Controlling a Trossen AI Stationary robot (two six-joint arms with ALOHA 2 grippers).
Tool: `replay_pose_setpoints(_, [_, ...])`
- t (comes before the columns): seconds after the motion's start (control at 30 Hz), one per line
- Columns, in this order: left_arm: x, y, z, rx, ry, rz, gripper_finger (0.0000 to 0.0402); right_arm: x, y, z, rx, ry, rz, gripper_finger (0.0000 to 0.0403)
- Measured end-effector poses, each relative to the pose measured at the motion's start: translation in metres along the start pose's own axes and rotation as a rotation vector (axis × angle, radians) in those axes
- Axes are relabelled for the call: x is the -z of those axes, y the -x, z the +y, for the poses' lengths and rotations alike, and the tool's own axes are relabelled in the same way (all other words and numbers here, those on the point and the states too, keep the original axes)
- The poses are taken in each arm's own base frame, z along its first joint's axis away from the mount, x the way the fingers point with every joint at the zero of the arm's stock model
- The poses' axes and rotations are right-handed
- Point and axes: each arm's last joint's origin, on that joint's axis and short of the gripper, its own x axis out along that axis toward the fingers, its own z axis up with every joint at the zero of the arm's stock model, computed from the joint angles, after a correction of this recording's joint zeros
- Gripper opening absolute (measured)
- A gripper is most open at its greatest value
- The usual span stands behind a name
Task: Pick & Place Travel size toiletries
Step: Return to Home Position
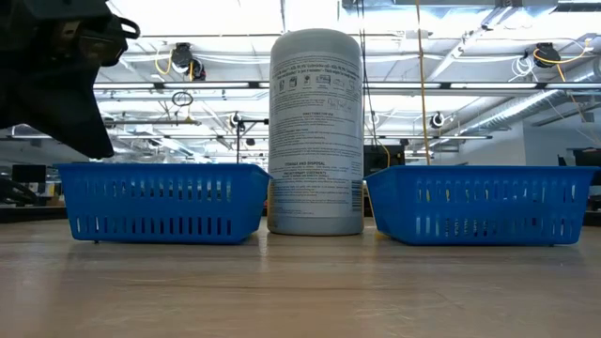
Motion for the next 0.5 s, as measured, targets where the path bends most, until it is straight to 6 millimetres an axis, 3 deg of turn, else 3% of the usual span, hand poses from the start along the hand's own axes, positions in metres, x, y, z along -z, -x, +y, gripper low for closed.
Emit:
replay_pose_setpoints(0.17, [0.0, 0.0, -0.001, 0.007, -0.011, -0.001, 0.0004, 0.001, 0.0, 0.0, -0.001, 0.01, 0.002, 0.0172])
replay_pose_setpoints(0.5, [-0.005, 0.011, 0.0, 0.043, -0.006, -0.041, 0.001, 0.001, 0.0, 0.0, -0.001, 0.003, 0.002, 0.0171])
